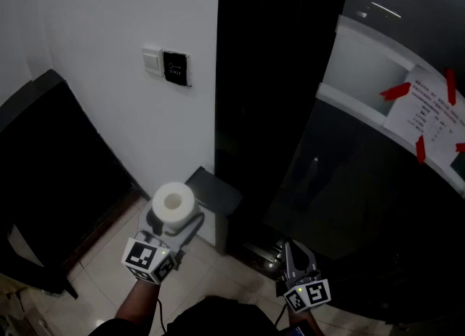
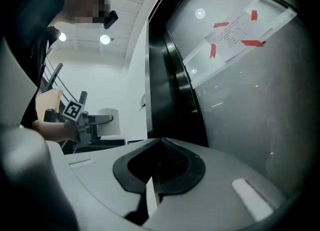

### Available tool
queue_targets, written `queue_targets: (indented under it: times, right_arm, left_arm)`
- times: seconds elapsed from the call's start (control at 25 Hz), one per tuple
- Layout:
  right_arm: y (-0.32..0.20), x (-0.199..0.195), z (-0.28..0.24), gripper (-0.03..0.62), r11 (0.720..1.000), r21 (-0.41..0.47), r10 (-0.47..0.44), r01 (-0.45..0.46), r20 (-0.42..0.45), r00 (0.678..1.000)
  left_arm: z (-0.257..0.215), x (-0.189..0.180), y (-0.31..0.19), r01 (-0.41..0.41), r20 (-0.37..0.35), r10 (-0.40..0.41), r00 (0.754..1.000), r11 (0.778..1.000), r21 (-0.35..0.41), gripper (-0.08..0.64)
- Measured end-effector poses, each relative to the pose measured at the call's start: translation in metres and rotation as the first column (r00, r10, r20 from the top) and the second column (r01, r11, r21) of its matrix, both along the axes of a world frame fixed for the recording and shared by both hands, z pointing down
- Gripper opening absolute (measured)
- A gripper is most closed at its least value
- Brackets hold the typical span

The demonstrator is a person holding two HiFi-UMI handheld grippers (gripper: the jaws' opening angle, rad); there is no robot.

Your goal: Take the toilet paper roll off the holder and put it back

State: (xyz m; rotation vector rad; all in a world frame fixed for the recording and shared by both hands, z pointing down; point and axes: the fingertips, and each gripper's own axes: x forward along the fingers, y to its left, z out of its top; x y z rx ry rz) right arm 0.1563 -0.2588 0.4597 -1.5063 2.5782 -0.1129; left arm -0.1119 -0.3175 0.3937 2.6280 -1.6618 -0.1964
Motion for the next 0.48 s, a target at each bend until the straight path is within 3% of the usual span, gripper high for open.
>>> queue_targets:
  times: [0.48]
  right_arm:
    - [0.005, 0.005, 0.003, 0.014, 1.000, -0.005, 0.011, -0.011, 0.014, 1.000]
  left_arm:
    - [0.007, -0.014, 0.037, 0.016, -0.084, -0.020, 0.996, 0.999, -0.046, 0.463]
